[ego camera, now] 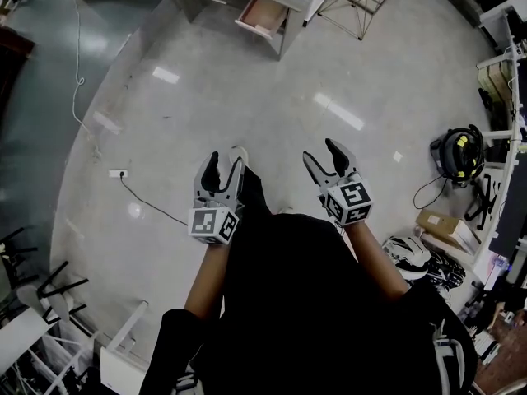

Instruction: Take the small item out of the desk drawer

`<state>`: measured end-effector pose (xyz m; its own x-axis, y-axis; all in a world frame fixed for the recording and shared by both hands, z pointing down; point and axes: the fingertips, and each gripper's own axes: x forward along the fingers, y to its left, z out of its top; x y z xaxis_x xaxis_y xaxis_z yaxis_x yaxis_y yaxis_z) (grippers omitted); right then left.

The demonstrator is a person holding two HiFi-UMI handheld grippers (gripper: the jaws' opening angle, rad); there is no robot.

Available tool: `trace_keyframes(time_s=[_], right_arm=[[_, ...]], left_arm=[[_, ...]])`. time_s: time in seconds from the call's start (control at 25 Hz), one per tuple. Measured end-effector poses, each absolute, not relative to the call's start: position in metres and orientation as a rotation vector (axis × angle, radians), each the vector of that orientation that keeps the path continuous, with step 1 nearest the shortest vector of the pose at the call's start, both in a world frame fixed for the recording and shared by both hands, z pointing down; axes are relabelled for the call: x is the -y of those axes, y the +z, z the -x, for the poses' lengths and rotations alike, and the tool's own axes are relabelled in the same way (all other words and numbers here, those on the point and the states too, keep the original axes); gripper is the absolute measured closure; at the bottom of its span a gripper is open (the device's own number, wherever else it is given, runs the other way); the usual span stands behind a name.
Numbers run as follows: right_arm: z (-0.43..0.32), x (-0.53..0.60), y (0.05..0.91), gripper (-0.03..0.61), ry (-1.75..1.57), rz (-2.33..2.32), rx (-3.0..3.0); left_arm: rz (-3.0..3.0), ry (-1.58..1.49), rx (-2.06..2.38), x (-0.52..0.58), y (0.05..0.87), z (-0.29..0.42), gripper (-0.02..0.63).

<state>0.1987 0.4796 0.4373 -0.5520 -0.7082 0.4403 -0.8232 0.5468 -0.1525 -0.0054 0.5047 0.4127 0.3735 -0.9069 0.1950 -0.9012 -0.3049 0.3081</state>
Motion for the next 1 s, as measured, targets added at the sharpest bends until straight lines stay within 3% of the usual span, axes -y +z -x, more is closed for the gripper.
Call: trace_keyframes(time_s=[0.56, 1.0], right_arm=[[-0.063, -0.268, 0.431, 0.322, 0.505, -1.242, 2.406], [0.004, -0.202, 0.413, 0.322, 0.49, -1.275, 2.378]], left_arm=[[-2.251, -0.056, 1.551, -0.307, 0.411, 0.148, 0.387], [-2.283, -0.107, 1.502, -0.228, 0.404, 0.217, 0.387]])
